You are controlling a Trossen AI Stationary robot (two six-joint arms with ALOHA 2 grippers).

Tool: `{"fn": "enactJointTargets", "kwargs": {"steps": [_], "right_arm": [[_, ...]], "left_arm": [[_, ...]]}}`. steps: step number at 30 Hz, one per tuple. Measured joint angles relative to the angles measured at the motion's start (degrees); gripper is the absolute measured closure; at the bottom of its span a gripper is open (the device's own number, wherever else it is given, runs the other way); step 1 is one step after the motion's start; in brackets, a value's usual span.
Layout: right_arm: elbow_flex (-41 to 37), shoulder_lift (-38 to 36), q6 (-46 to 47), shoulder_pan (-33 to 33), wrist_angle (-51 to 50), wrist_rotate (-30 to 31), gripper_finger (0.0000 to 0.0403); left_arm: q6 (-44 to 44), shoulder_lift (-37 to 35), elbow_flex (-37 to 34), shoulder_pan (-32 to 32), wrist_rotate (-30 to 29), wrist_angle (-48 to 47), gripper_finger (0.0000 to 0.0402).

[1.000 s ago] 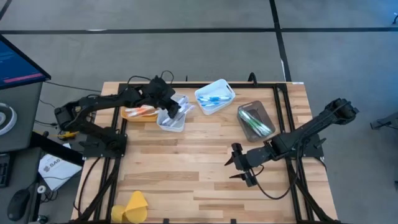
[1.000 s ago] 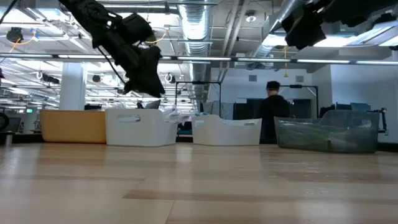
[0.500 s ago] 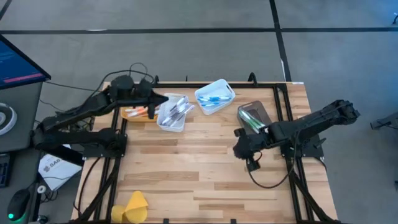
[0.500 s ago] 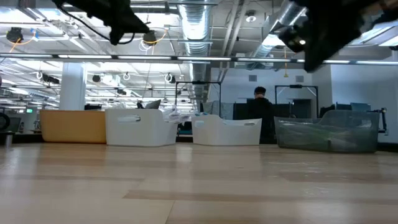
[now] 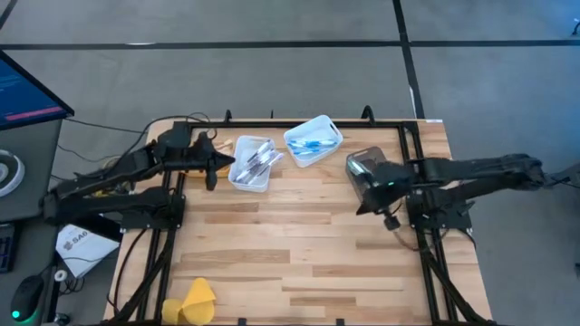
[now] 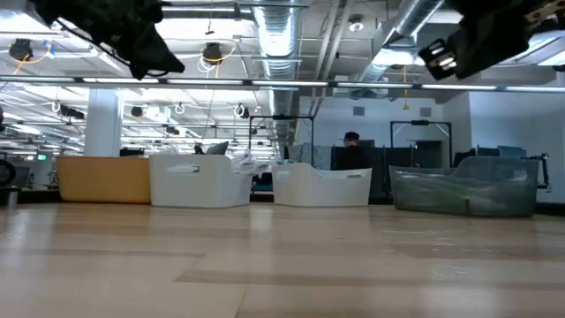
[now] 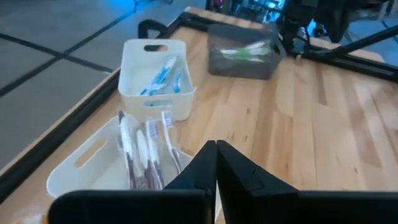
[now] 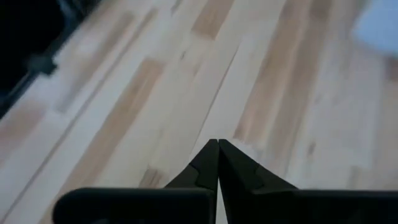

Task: Pick & Place Toothbrushes
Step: Return to Home Position

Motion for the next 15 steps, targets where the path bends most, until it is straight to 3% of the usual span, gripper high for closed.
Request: {"fn": "enactJointTargets", "kwargs": {"steps": [9,15], "right_arm": [[-17.5,-23.9,8.4,-2.5,27.8,-0.1,0.0402],[-30.6,-33.5,7.5,-1.3,44.6,7.6,0.0402]], "left_arm": [[-0.2,-11.6,-10.2,-0.1,8.6,6.2,0.0401],[-6.2,-20.3,-19.3,-0.1,8.9,17.1,0.0401]]}}
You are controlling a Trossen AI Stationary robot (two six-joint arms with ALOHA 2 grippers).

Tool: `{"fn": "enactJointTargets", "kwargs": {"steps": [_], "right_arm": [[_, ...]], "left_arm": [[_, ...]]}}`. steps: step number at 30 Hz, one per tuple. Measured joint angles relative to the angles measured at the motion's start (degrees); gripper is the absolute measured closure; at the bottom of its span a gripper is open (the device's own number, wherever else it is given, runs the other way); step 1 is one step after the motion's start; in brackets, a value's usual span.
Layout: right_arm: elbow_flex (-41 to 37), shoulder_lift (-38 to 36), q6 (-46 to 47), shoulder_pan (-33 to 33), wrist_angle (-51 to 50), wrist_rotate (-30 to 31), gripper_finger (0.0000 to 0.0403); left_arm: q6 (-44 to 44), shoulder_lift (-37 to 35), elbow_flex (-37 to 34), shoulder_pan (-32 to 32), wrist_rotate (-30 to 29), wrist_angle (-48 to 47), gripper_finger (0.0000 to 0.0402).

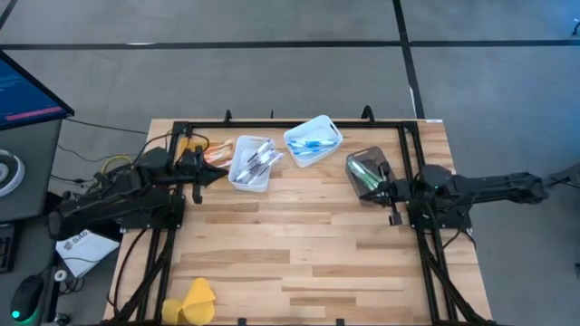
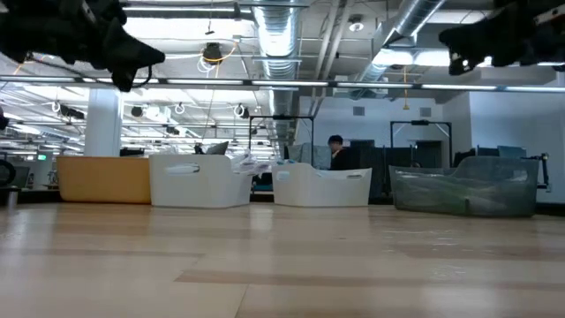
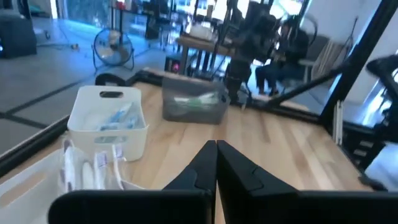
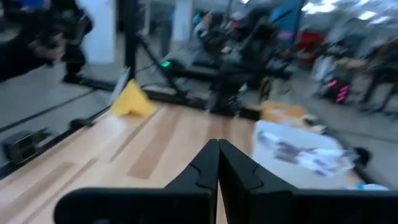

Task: Pick & Place Toothbrushes
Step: Return to Home Position

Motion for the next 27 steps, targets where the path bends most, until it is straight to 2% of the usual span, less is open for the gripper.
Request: {"fn": "enactJointTargets", "kwargs": {"steps": [3,7,15,20,25,27], "right_arm": [[-4.5,-1.7,-1.1,1.4,5.4,4.7,0.0402],[-6.2,-2.1,-2.1,2.5,5.1,10.2,0.0402],[-9.6,-2.0,-3.1,2.5,6.7,11.3,0.0403],[-12.8,-2.0,-3.0,2.5,11.1,11.9,0.0403],[-12.8,-1.7,-3.6,2.5,10.3,12.3,0.0403],[-12.9,-1.8,-4.4,2.4,9.3,12.4,0.0403]], "left_arm": [[-3.2,-1.9,-4.6,0.0,0.0,4.9,0.0401],[-2.8,-2.7,-8.9,0.0,1.8,8.3,0.0401],[-1.1,-2.6,-17.6,0.0,5.7,20.0,0.0401],[-0.3,-2.6,-17.9,-0.1,7.1,20.7,0.0401],[0.0,-2.6,-17.9,-0.1,7.3,20.8,0.0401],[0.5,-2.6,-17.9,-0.1,9.5,20.8,0.0401]]}}
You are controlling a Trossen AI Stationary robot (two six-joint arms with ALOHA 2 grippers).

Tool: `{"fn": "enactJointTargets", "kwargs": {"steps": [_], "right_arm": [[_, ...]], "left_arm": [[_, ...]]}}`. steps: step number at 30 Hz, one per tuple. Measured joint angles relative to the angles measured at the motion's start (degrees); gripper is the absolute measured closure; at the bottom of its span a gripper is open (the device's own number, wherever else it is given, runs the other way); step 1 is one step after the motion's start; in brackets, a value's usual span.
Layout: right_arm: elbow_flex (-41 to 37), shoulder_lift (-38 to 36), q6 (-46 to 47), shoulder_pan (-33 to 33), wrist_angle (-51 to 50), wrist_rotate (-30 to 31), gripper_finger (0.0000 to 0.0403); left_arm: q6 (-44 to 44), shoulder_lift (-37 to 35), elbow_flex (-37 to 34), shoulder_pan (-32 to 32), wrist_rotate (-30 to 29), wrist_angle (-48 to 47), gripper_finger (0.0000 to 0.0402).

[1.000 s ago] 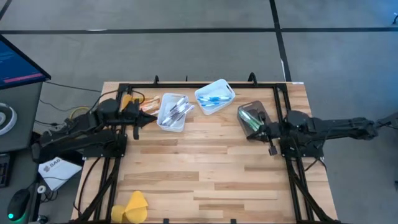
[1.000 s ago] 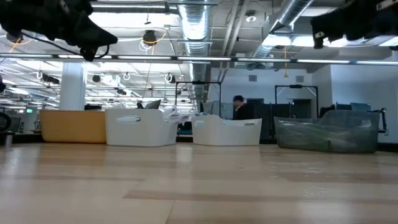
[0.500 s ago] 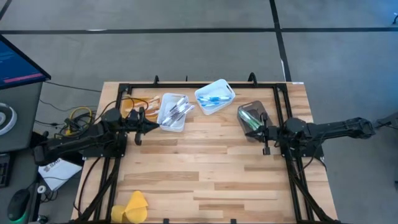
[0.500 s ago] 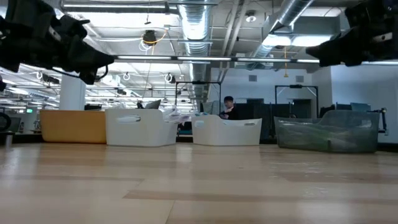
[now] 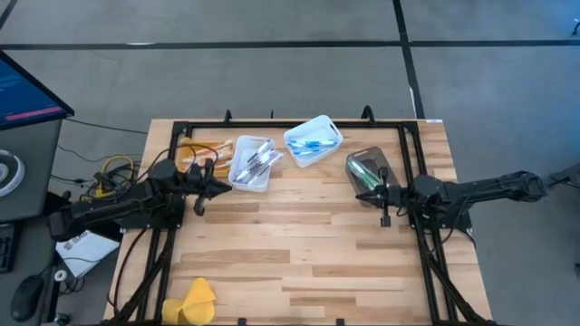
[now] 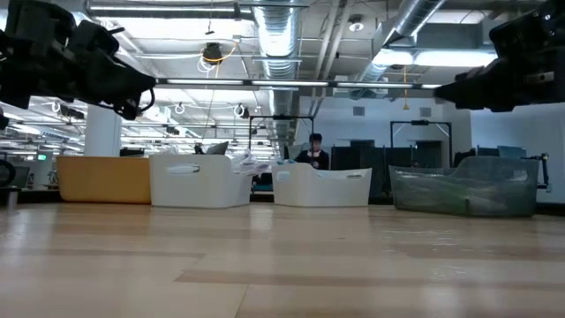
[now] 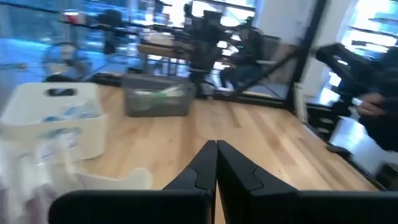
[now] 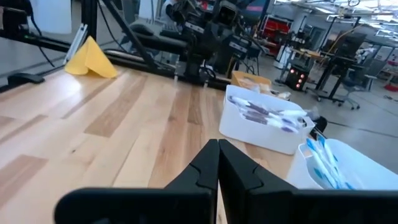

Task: Pick & Place Toothbrushes
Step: Return to Home Position

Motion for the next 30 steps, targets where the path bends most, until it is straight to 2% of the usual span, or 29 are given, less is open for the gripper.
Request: {"fn": "enactJointTargets", "kwargs": {"steps": [3,30], "right_arm": [[0.0,0.0,0.5,-0.1,-0.3,0.7,0.0403],[-0.1,-0.1,1.0,0.1,-1.2,0.8,0.0403]], "left_arm": [[0.7,0.0,0.0,0.0,3.9,0.0,0.0401],[0.9,0.0,0.0,0.0,4.0,0.5,0.0401]]}}
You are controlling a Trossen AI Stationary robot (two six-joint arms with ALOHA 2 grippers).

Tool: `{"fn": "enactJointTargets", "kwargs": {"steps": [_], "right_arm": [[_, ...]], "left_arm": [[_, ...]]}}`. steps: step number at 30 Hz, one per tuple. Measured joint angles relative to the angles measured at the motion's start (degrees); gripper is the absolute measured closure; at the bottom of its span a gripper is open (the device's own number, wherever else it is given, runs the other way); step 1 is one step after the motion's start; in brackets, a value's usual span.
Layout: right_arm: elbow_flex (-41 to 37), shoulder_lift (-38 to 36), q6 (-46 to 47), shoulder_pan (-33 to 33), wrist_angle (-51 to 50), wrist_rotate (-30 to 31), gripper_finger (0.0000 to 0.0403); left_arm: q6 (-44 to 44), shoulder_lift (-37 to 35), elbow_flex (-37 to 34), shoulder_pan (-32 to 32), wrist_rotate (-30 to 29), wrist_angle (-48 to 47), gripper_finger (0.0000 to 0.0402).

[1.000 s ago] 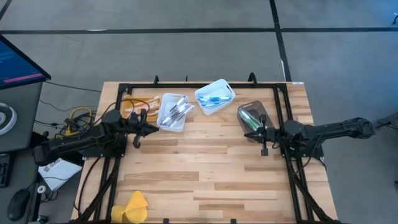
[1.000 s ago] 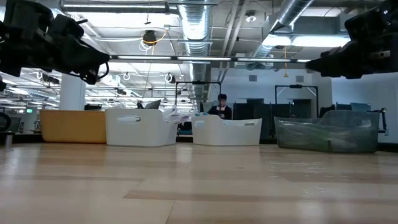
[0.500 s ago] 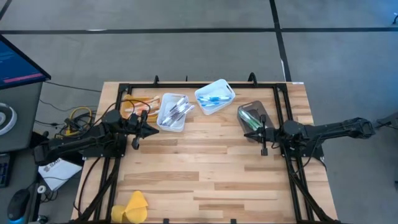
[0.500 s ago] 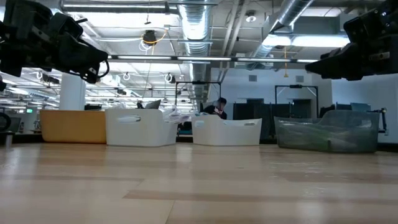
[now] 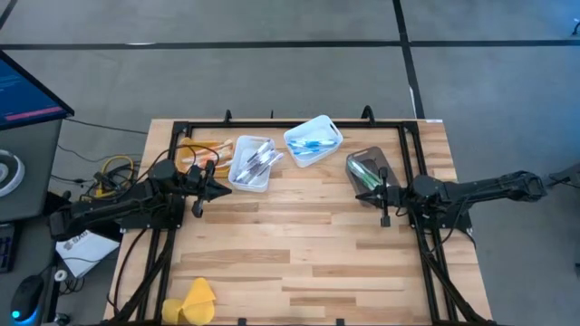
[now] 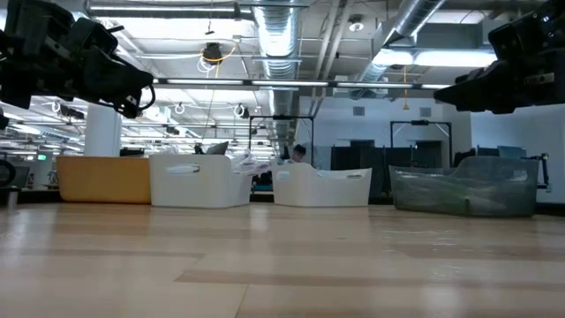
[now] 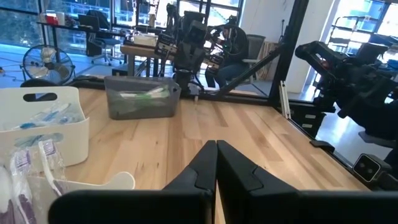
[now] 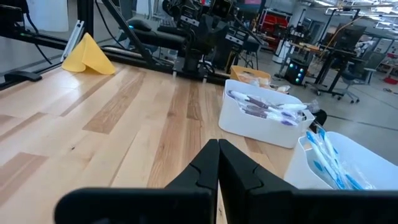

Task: Pick & Place Toothbrushes
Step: Return to Home Position

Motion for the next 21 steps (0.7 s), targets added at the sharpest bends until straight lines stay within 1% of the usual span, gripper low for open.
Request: {"fn": "enactJointTargets", "kwargs": {"steps": [4,7,18,21], "right_arm": [[0.0,-1.8,0.0,0.0,0.0,0.0,0.0403],[0.0,-4.4,0.0,-0.2,0.0,0.0,0.0403],[0.0,-17.7,0.0,-0.2,0.0,0.0,0.0403],[0.0,-20.1,0.0,-0.2,0.4,0.0,0.0403]], "left_arm": [[0.0,0.0,0.0,-0.5,0.0,0.3,0.0401],[0.0,0.0,0.0,-2.4,0.0,0.3,0.0401],[0.0,-0.1,0.0,-13.9,0.0,0.8,0.0401],[0.0,-0.1,0.0,-16.4,0.0,0.9,0.0401]]}}
